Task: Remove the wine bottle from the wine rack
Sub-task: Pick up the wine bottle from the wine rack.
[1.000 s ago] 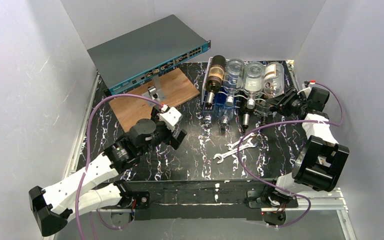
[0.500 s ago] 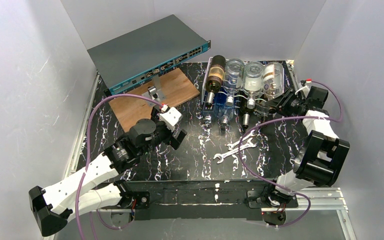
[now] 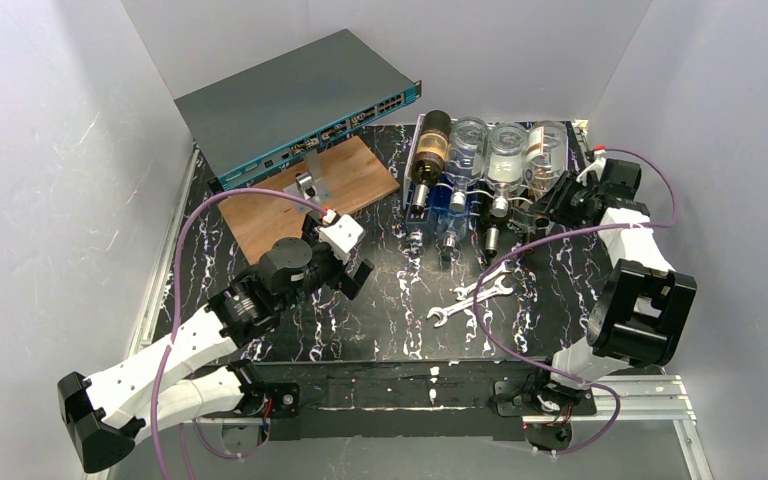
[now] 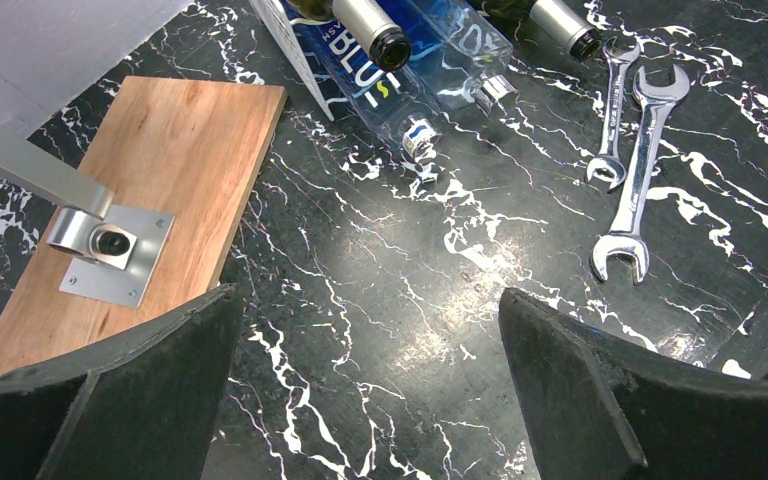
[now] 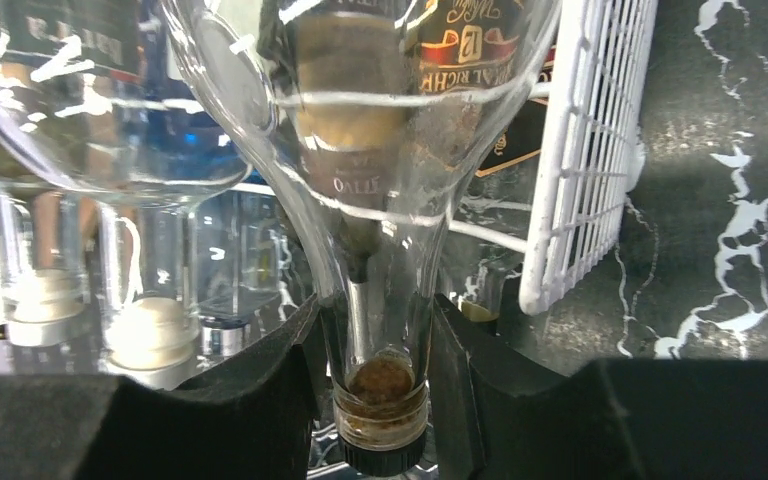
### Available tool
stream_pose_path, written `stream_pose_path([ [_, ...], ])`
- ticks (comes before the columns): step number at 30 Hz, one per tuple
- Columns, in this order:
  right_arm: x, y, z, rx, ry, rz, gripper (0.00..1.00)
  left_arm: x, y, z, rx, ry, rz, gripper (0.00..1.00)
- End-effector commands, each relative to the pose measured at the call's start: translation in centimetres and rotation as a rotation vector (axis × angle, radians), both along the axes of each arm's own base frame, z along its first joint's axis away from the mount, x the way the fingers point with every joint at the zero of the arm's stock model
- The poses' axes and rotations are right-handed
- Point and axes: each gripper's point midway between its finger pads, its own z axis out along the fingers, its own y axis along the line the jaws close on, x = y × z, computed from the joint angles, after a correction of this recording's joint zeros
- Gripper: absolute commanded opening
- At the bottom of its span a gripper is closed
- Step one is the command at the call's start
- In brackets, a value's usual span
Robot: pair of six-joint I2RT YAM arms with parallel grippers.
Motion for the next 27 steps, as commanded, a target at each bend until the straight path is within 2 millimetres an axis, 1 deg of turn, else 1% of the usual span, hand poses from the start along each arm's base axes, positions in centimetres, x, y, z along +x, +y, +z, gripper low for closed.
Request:
stream_pose_path([
  [1, 1.4, -2.7, 0.7, -0.260, -0.024, -0.051, 0.34, 0.3, 0.3, 0.5, -0.005, -0.024, 0.016, 0.99],
  [3, 1.5, -2.9, 0.8, -0.319, -0.021, -0.052, 0.31, 0.2, 0.3, 0.5, -0.006, -0.023, 0.015, 0.99],
  [4, 1.5, -2.7, 1.0, -0.350, -0.024, -0.043, 0.29, 0.2, 0.3, 0.5, -0.005, -0.023, 0.016, 0.99],
  [5, 1.5, -2.9, 1.1, -0.380, -0.024, -0.044, 0.26, 0.2, 0.3, 0.5, -0.005, -0.024, 0.016, 0.99],
  [8, 1.4, -2.5, 1.9, -0.458, -0.042, -0.024, 0.08, 0.2, 0.3, 0.6, -0.005, -0.025, 0.015, 0.99],
  [10, 1.4, -2.6, 2.5, -0.490, -0.053, -0.024, 0.01, 0.2, 0.3, 0.6, -0.006, -0.026, 0.015, 0.99],
  [17, 1.3, -2.8, 4.7, -0.529, -0.101, -0.043, 0.01, 0.1, 0.4, 0.7, -0.010, -0.028, 0.015, 0.99],
  [20, 1.2, -2.5, 5.4, -0.519, -0.121, -0.036, 0.01, 0.1, 0.4, 0.8, -0.011, -0.030, 0.016, 0.99],
  [24, 0.9, -2.8, 5.8, -0.533, -0.125, -0.044, 0.01, 0.1, 0.5, 0.9, -0.013, -0.031, 0.016, 0.99],
  [27, 0.8, -3.1, 5.1, -0.554, -0.110, -0.043, 0.01, 0.1, 0.6, 1.0, -0.017, -0.036, 0.017, 0.99],
])
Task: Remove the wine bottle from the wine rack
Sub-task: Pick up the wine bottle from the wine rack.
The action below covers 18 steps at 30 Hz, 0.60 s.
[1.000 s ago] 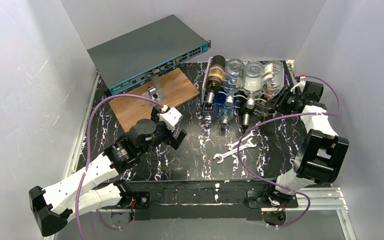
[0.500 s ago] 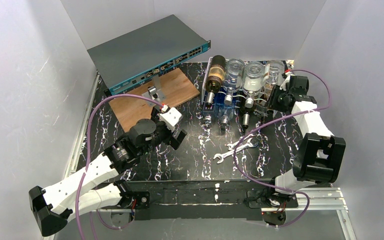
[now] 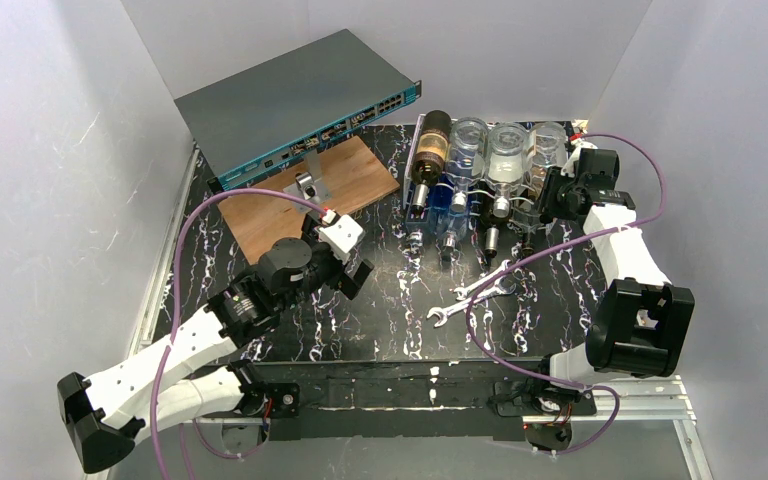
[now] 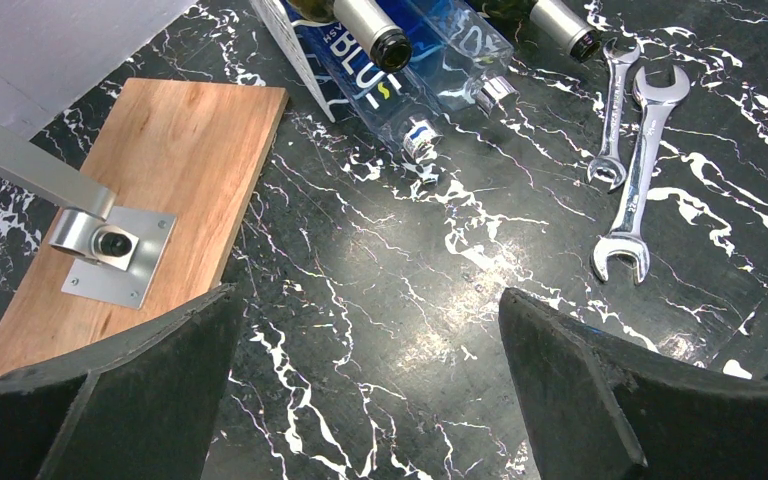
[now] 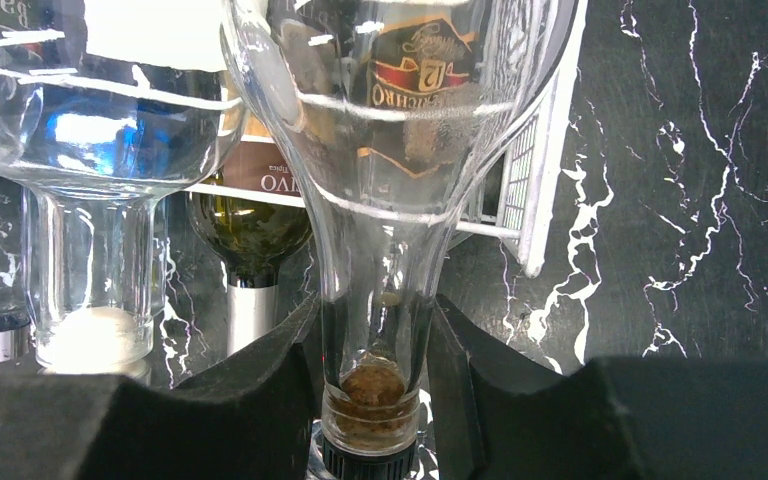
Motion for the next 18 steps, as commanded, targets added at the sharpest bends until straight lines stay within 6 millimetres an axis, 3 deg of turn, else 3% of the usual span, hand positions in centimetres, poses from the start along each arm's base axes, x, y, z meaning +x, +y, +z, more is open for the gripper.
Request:
stream_pose_path([
  [1, 1.1, -2.3, 3.3, -0.129, -0.104, -0.012, 0.01, 0.1, 0.5, 0.9, -0.018, -0.032, 0.017, 0.99],
  [6, 0.9, -3.0, 1.6, -0.168, -0.061, -0.021, 0.01, 0.0, 0.5, 1.0, -0.019, -0.034, 0.017, 0.99],
  [11, 0.7, -3.1, 3.1, -0.183, -0.119, -0.018, 0.01, 0.1, 0.6, 1.1, -0.019, -0.037, 0.019, 0.99],
  [15, 0.8, -2.9, 2.2, -0.178, -0.096, -0.007, 0.01, 0.0, 0.5, 0.9, -0.017, -0.032, 0.014, 0.99],
  [18, 1.0, -2.6, 0.6, -0.153, -0.052, 0.002, 0.13, 0.1, 0.6, 1.0, -0.017, -0.036, 0.018, 0.99],
])
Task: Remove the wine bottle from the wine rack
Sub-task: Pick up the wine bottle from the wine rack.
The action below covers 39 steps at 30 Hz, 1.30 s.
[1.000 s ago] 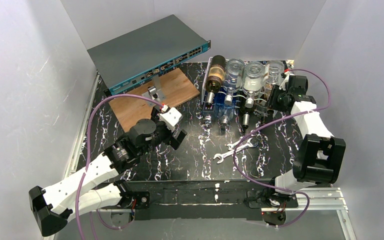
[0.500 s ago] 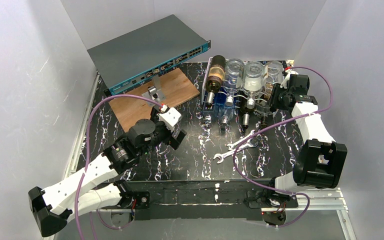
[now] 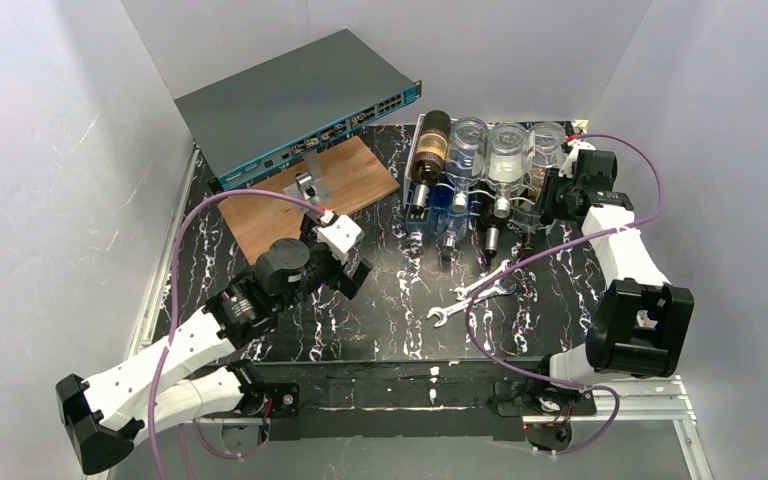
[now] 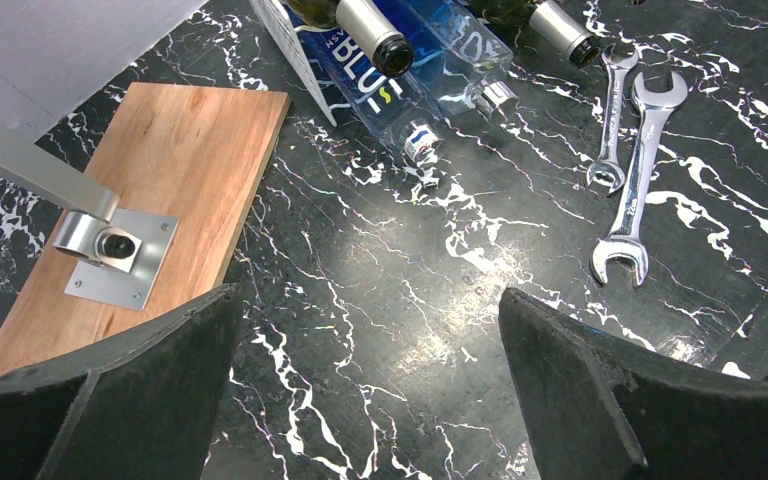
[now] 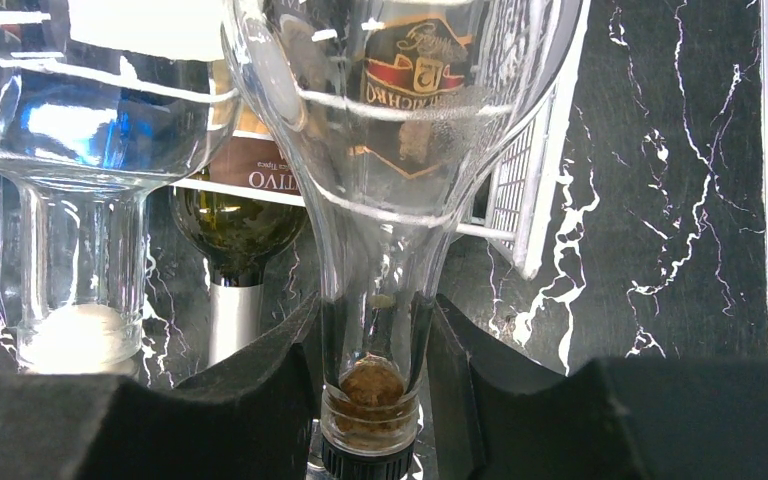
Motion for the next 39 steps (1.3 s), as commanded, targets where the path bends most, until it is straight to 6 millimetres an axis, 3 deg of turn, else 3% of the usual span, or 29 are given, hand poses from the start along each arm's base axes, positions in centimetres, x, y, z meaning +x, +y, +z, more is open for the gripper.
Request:
stream_pose_path([
  [1, 1.2, -2.4, 0.4, -0.096, -0.038, -0.024, 0.16, 0.2, 0.5, 0.6, -0.008, -0.027, 0.021, 0.99],
  [4, 1.6, -2.4, 0.0, -0.092, -0.030, -0.026, 0.25, 0.2, 0.5, 0.6, -0.006, -0.028, 0.021, 0.99],
  [26, 3.5, -1.3, 0.2, -0.029, -0.071, 0.005, 0.58, 0.3, 0.4, 0.4, 0.000, -0.025, 0.021, 0.99],
  [39, 4.5, -1.0, 0.3, 0.014, -0.086, -0.012, 0.60, 0.3, 0.4, 0.3, 0.001, -0.025, 0.021, 0.99],
])
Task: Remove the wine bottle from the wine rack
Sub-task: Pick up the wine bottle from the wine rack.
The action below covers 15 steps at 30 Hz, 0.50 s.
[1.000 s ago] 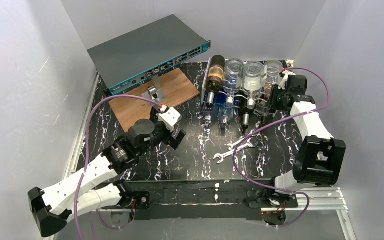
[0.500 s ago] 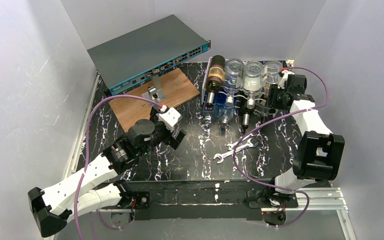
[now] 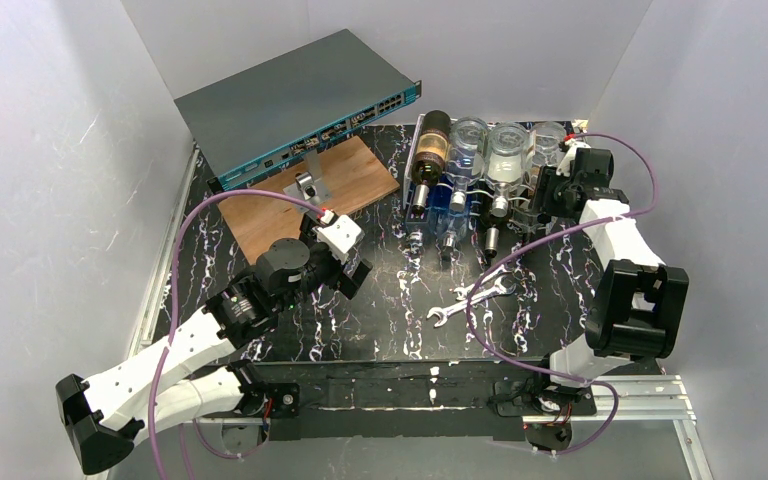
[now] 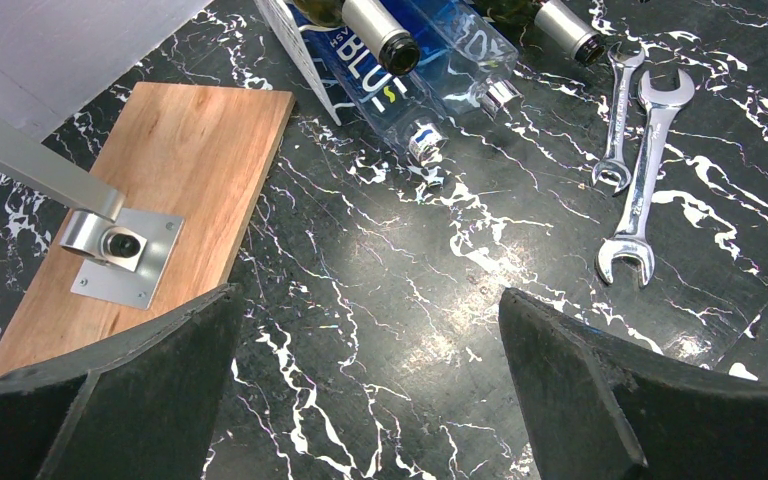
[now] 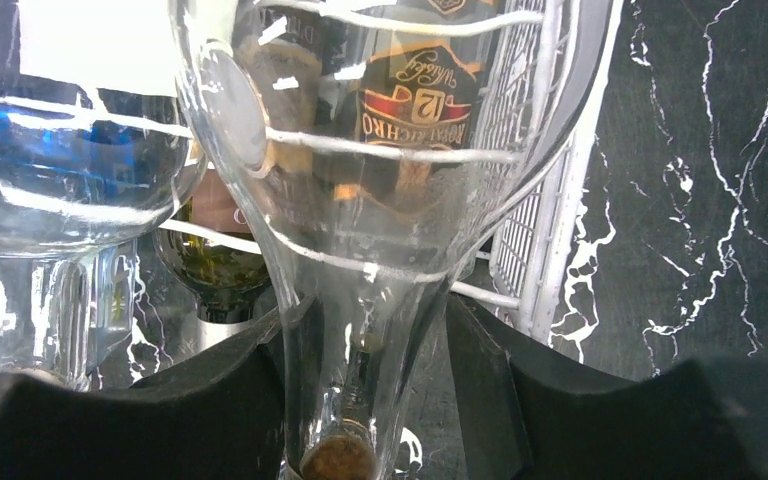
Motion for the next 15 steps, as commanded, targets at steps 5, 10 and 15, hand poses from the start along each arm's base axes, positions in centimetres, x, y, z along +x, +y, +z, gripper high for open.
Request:
stream_pose_path([
  [5, 3.0, -0.9, 2.3, 0.015, -0.098, -0.056, 0.59, 0.2, 0.3, 0.3, -0.005, -0.019, 0.016, 0.99],
  [10, 3.4, -0.9, 2.6, 0.029, -0.107, -0.076, 0.59, 0.2, 0.2, 0.2, -0.002, -0.016, 0.014, 0.99],
  [15, 3.8, -0.9, 2.7, 0.041, -0.104, -0.084, 0.59, 0.3, 0.2, 0.1, 0.000, -0.015, 0.017, 0.99],
])
